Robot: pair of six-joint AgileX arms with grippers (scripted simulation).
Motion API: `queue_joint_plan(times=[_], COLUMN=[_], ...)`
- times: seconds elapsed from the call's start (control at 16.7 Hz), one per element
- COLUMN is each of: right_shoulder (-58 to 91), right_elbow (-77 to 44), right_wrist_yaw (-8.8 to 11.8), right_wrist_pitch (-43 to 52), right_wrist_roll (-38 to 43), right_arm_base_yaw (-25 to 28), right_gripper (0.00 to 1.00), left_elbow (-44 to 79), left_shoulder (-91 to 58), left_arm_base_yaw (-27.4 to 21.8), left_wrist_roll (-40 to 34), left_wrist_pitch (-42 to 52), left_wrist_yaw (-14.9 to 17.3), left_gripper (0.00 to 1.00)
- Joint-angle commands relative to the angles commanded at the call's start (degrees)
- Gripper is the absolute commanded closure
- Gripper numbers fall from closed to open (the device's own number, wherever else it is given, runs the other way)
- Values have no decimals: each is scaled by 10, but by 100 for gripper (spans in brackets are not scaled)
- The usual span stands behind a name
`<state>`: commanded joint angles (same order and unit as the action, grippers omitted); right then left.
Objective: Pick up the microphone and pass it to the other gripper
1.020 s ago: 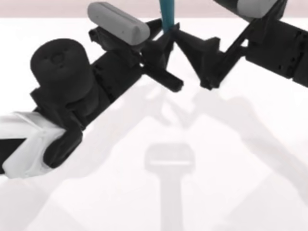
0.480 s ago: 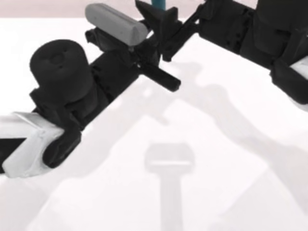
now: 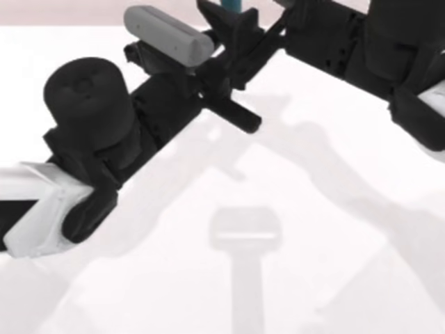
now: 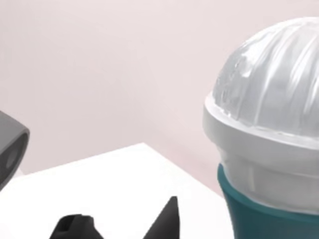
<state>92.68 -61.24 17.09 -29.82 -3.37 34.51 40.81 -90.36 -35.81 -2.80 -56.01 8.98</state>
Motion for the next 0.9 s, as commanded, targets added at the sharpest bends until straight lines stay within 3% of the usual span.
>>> queue_joint_plan(times=[0.42,0.9], right_shoulder=[0,0], right_elbow=[0,0], right_wrist_yaw=[0,0], right_wrist_pitch=[0,0], right_wrist_roll=[0,0], right_arm_base_yaw=[0,0], right_gripper=[98,100], left_elbow=[0,0], left_shoulder=[0,0], left_arm_base_yaw=[0,0], left_wrist_roll=[0,0], left_wrist_pitch=[0,0], left_wrist_yaw=[0,0], left_gripper=[100,100])
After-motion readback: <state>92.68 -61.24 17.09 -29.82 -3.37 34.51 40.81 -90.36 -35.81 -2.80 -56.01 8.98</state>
